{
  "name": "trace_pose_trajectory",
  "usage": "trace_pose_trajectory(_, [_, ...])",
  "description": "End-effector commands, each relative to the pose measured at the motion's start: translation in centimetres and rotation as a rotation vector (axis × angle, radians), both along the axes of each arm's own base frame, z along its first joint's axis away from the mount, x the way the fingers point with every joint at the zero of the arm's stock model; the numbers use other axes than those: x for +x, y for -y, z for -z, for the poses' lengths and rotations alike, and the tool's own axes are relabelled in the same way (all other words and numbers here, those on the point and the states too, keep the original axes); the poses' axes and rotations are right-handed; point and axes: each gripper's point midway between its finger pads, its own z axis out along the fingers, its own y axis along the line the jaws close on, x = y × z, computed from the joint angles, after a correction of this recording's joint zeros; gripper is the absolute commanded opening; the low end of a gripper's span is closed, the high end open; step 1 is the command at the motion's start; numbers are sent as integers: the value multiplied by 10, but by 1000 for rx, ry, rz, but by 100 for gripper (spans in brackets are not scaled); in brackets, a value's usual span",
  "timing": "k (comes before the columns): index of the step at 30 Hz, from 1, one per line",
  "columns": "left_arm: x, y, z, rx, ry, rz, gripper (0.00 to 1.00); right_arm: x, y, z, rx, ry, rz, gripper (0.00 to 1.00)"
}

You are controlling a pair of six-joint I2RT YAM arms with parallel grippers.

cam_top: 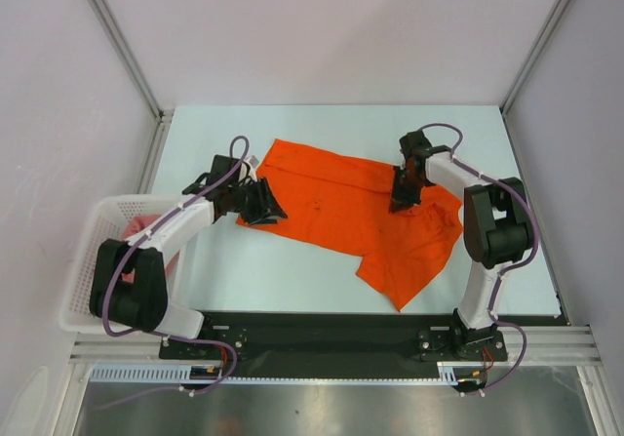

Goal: Fold and stack the t-shirts
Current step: Fold the tshirt

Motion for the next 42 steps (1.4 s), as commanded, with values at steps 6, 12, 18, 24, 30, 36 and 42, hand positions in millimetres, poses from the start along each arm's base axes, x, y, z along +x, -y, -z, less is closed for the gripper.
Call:
trace_pose_trajectory(6, [21, 76, -22, -125, 105, 181, 49, -4, 20, -66, 115, 109, 96, 45])
trace_pose_trajectory(12, [45, 169, -22, -201, 141, 303, 45, -17, 88, -75, 46, 189, 258, 36])
trace_pose_trajectory(18, [82, 245, -8, -253, 146, 270, 44, -26, 122, -56, 65, 220, 358, 21])
trace_pose_trajectory(24, [99, 276, 13, -206, 175, 210, 47, -18, 129, -47, 63, 239, 382, 22])
trace_pose_trajectory(30, [97, 290, 30, -179, 158, 202, 46, -25, 129, -32, 94, 204, 417, 28])
trace_pose_trajectory(36, [92, 301, 41, -153, 161, 209, 46, -31, 124, -14, 130, 191, 443, 29])
trace_pose_trajectory(42, [89, 310, 48, -155, 153, 224, 42, -27, 127, -4, 124, 198, 467, 28])
